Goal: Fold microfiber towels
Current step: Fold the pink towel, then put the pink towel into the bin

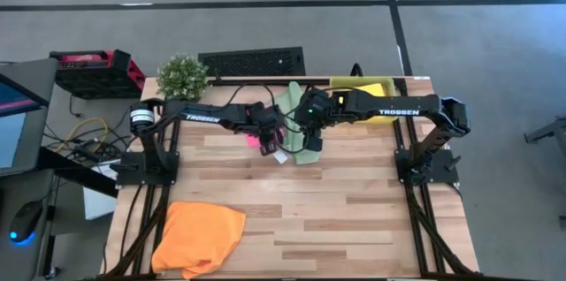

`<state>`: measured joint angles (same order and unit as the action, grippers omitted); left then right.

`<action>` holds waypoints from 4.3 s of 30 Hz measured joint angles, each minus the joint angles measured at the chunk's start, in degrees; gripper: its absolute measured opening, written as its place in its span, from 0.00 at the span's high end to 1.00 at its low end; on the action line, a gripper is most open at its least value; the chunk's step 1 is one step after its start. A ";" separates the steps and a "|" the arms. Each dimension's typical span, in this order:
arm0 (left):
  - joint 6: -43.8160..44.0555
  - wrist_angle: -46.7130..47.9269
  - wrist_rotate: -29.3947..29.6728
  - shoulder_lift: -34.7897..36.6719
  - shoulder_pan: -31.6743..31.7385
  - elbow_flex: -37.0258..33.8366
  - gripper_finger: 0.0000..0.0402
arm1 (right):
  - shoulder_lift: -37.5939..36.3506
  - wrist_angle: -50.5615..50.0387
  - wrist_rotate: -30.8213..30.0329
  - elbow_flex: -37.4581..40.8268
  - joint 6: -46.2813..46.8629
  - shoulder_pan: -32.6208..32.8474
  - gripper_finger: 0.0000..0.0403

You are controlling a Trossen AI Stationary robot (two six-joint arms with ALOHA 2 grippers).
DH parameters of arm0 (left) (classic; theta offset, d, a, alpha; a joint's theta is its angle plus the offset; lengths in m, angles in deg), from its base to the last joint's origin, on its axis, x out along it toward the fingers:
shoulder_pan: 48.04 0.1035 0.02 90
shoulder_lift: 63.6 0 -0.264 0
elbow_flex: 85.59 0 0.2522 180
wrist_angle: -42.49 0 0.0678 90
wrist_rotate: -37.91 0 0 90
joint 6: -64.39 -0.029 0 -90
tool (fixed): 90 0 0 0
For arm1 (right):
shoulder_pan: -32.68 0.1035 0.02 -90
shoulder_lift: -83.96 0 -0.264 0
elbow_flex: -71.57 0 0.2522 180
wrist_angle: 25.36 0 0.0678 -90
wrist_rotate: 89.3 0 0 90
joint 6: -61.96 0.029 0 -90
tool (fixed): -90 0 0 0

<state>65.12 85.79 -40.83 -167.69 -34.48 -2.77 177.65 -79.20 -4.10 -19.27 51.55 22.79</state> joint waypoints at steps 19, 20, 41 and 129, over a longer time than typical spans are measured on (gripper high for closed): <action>-0.06 1.00 7.76 -1.11 4.85 -0.83 0.64 | 0.04 -0.03 0.00 0.00 -0.03 -0.01 0.58; -1.07 -0.08 8.28 -1.10 5.14 -0.83 0.64 | 0.04 0.03 0.00 0.00 -0.03 -0.03 0.58; -3.91 -0.87 14.16 3.81 2.44 -0.72 0.64 | 0.04 0.07 0.37 0.66 -5.31 -0.03 0.58; 28.03 21.11 22.53 27.25 -20.79 -9.84 0.64 | 24.66 23.56 -17.59 -5.88 -25.51 4.61 0.98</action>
<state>93.15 106.90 -18.30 -140.44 -55.26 -12.61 202.30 -55.64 -21.69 -25.15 26.04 27.40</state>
